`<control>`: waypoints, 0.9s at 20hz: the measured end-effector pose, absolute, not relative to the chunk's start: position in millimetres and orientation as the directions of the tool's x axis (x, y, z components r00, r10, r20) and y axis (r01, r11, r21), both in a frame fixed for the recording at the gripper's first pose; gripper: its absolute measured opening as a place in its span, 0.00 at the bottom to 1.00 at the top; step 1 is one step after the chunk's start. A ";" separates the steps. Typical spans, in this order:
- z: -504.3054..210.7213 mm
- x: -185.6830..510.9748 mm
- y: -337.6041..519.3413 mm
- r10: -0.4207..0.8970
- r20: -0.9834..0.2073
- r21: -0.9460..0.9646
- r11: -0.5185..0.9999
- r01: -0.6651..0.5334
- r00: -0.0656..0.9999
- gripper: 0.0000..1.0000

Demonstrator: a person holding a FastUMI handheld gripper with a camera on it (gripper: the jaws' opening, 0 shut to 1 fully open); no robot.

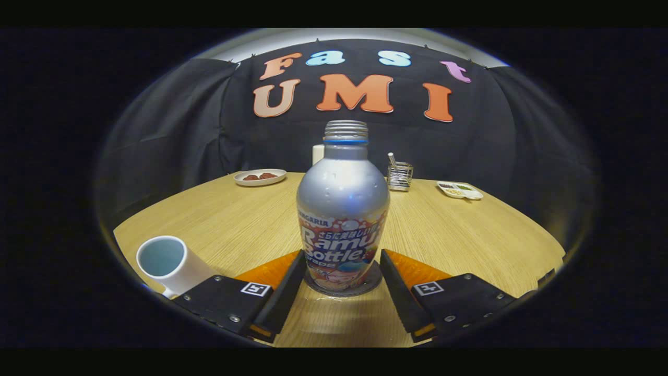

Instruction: Take the bottle from table, then pour the juice into the cup, finally place the bottle on the coaster

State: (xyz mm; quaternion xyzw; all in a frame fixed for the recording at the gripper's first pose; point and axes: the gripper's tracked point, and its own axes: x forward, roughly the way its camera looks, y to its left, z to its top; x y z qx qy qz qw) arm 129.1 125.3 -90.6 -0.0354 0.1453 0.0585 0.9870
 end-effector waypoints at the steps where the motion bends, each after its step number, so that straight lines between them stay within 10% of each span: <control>1: -88.4 126.9 124.4 0.110 -0.287 -0.056 0.990 -0.131 0.951 0.88; 18: -34.1 23.4 76.2 0.191 -0.153 -0.021 0.980 -0.197 0.969 0.97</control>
